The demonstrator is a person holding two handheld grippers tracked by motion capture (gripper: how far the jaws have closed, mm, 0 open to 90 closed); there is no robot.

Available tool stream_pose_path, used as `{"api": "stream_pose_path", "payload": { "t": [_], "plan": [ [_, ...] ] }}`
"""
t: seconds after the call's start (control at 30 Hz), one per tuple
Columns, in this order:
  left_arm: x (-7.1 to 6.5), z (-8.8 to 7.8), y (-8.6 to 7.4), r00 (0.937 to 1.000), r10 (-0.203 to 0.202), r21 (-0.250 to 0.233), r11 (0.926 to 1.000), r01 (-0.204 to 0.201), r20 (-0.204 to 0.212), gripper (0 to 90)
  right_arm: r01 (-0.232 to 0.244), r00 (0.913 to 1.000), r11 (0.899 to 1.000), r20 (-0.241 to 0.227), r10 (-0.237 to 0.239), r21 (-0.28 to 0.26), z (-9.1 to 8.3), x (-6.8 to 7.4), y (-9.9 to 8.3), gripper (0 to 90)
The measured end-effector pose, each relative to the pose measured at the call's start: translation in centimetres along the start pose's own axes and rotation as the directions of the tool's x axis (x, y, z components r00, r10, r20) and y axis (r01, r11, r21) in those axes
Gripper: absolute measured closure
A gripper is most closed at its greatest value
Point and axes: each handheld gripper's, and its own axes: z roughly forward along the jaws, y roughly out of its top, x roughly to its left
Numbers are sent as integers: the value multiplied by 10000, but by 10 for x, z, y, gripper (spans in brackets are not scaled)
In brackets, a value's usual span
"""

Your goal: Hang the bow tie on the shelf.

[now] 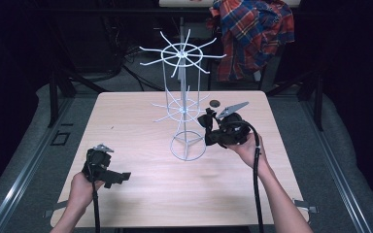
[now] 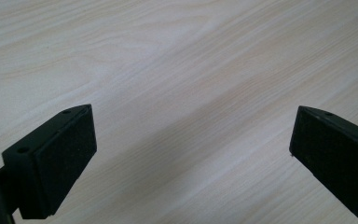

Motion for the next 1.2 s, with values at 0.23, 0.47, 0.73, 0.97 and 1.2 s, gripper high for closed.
{"api": "stream_pose_path", "payload": {
  "t": [0.23, 0.47, 0.73, 0.97, 1.2],
  "plan": [
    [-4, 0, 1, 9998, 146, -106, 9998, -144, 161, 4, 192, 9997, 9998, 125, -192, -18, -4, 3, -2, 780],
    [-4, 0, 1, 9999, 120, -48, 9999, -120, 75, 4, 579, 9981, 9983, 199, -578, -64, -2, 8, 1, 780],
    [-2, 0, 0, 10000, 48, -26, 10000, -48, 37, 5, 712, 9974, 9975, 139, -713, 45, 4, 8, 2, 773],
    [-4, 0, 0, 9999, 121, 1, 9999, -121, 41, 5, 827, 9958, 9966, 393, -829, 66, 6, 10, 1, 761],
    [-4, -1, -1, 9999, 106, -39, 9999, -106, 28, 5, 1159, 9921, 9932, 480, -1161, 77, 14, 17, 6, 763]
  ]
}}
